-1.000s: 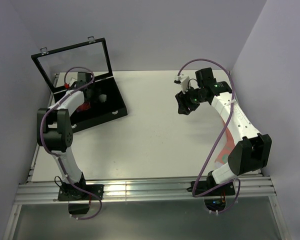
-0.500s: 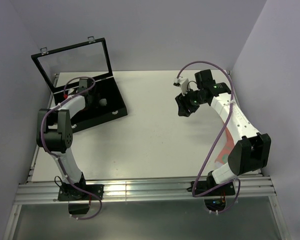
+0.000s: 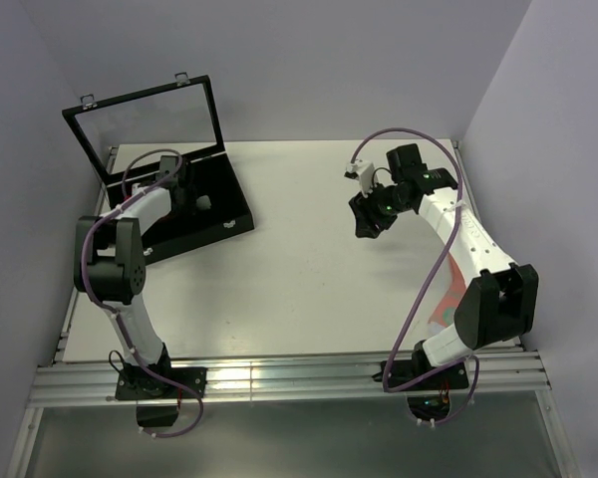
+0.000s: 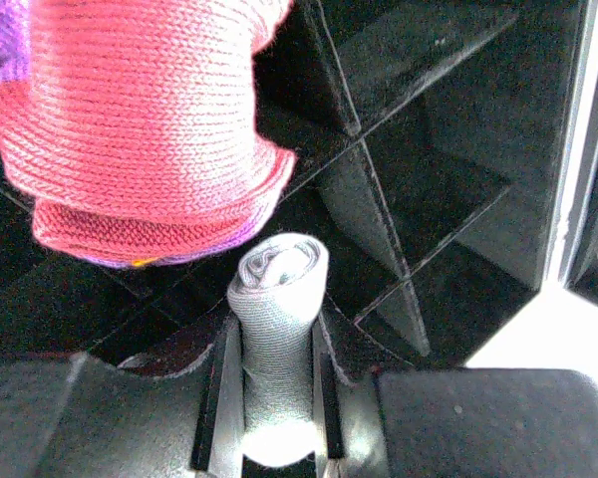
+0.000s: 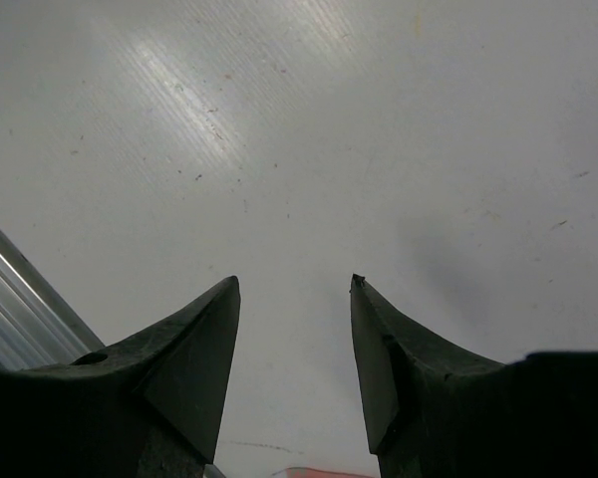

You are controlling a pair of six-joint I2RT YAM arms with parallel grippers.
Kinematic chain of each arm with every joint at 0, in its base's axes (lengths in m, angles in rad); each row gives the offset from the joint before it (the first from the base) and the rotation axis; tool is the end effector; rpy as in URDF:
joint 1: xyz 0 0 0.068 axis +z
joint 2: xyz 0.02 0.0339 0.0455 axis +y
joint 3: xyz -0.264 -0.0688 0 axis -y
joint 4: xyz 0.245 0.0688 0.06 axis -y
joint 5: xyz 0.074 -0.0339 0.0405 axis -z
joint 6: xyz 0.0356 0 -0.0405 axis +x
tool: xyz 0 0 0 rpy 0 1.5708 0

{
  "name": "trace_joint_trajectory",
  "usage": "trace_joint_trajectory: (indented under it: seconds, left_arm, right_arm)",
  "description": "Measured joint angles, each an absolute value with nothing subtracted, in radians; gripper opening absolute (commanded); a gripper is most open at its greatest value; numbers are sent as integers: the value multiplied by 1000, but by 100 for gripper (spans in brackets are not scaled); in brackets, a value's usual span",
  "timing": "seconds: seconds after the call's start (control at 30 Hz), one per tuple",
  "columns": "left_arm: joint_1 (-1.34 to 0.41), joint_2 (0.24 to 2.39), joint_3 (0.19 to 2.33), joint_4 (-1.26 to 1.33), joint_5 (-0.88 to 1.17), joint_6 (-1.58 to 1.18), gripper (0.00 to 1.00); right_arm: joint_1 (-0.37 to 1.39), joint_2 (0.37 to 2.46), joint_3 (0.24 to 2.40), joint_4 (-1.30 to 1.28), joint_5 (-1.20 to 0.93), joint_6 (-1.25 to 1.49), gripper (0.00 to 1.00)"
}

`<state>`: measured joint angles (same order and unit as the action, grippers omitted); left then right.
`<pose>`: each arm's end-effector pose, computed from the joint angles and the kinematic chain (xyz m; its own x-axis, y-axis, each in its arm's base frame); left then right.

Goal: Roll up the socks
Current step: Place the sock in the storage box.

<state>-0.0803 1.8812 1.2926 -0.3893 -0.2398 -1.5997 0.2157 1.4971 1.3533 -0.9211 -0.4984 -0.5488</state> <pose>0.3978 -0.0235 0.1887 0.0782 -0.9804 -0.1807 -0.8247 0.0382 -0.5642 0.2920 0.0814 0.3090 -0.5129 -0.5815 -0.6316 -0.7992 0.5920 0.1039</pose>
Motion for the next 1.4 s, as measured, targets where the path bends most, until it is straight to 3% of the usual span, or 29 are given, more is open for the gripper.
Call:
trace_joint_trajectory:
  seconds: [0.87,1.1,1.4]
  left_arm:
    - [-118,2052,1505,-591,-395,-1803,0]
    - [-120,2078,1539,-613,-396,-1807,39]
    - [-120,2081,1573,-646,-391,-1814,53]
  right_arm:
    - [216,1494,1295,-928,-506,-570,54]
    - [216,1494,1282,-933,-506,-576,54]
    - [216,1494,1282,-936,-509,-579,54]
